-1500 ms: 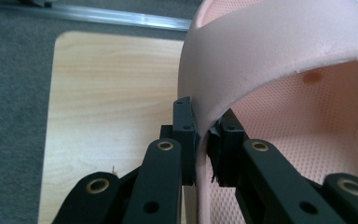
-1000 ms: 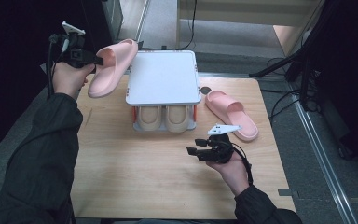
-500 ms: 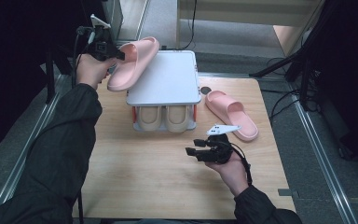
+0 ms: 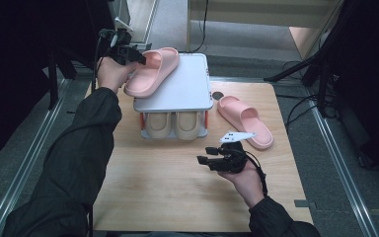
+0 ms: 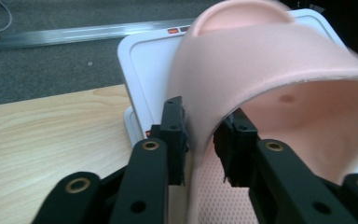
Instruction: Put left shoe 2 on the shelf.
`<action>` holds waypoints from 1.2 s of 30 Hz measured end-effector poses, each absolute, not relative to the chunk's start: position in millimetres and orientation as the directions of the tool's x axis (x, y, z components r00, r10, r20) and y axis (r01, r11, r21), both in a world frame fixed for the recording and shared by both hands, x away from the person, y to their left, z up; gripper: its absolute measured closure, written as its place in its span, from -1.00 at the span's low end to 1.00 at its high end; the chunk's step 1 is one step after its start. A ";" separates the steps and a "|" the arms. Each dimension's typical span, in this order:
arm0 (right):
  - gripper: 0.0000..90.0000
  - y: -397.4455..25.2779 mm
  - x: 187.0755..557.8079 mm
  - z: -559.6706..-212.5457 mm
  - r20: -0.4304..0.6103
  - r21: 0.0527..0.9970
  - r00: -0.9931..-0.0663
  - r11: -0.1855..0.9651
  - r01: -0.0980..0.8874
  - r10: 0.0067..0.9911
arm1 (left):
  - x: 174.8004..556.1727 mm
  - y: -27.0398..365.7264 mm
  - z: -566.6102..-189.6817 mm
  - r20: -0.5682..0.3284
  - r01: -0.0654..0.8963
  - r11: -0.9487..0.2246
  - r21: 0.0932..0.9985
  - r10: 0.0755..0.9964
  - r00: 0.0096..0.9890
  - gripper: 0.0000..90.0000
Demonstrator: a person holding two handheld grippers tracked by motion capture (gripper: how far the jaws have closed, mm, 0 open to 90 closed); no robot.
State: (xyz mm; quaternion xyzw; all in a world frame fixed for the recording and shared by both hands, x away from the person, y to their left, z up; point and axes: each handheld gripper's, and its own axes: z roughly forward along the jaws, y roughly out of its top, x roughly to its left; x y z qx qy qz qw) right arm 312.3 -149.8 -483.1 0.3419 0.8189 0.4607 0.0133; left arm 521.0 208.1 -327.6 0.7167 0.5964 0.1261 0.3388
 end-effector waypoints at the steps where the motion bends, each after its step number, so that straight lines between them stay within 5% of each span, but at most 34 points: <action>1: 0.04 -149.8 312.4 -483.1 0.292 0.764 -0.766 0.342 0.547 0.573 | 520.8 207.3 -328.0 -0.227 0.771 -0.061 0.634 0.938 0.261 0.60; 36: 0.10 -166.9 319.4 -472.1 0.264 0.804 -0.762 0.302 0.513 0.592 | 465.1 233.0 -321.8 -0.270 0.720 -0.108 0.685 0.881 0.389 0.26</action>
